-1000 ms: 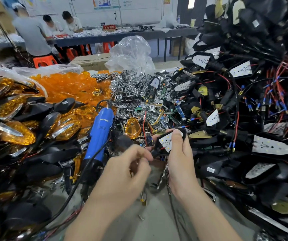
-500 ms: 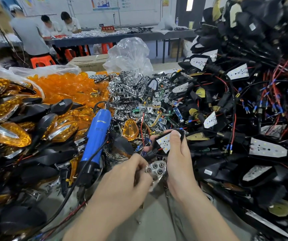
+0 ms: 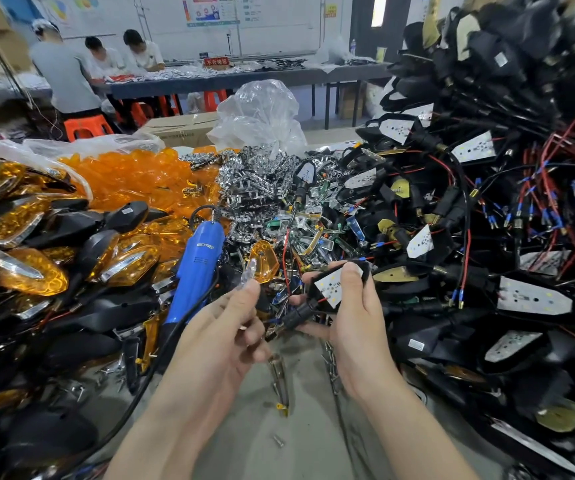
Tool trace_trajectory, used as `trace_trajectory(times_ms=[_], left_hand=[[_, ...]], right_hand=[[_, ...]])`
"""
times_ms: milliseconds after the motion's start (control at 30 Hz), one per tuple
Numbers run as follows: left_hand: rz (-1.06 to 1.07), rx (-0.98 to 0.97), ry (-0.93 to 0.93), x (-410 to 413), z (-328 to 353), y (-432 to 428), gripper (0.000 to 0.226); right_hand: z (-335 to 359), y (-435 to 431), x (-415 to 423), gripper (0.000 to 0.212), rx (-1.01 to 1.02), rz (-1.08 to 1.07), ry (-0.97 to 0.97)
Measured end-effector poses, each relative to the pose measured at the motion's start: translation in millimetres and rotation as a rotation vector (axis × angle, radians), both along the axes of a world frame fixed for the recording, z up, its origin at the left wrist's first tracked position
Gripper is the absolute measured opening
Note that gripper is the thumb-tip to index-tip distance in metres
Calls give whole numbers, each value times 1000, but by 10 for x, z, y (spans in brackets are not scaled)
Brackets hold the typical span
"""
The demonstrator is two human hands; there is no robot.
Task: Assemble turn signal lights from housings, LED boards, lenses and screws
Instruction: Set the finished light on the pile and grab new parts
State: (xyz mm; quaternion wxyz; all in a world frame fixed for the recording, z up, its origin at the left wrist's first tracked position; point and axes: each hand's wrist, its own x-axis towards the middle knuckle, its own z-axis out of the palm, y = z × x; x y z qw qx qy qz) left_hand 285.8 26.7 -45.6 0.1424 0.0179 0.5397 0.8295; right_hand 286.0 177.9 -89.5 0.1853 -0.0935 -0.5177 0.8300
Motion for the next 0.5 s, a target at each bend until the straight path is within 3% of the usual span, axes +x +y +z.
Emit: trace_trajectory(times_ms=[67, 200, 433, 500], left_hand=[[41, 4, 13, -3, 9, 15, 25], [131, -16, 23, -64, -19, 12, 42], [101, -472, 455, -10, -148, -27, 44], [82, -498, 522, 12, -163, 29, 48]], right_hand=[[-2, 3, -3, 28, 2, 1, 3], [-14, 2, -13, 27, -14, 3, 2], [-8, -22, -21, 33, 7, -27, -3], [-16, -27, -22, 35, 18, -31, -8]])
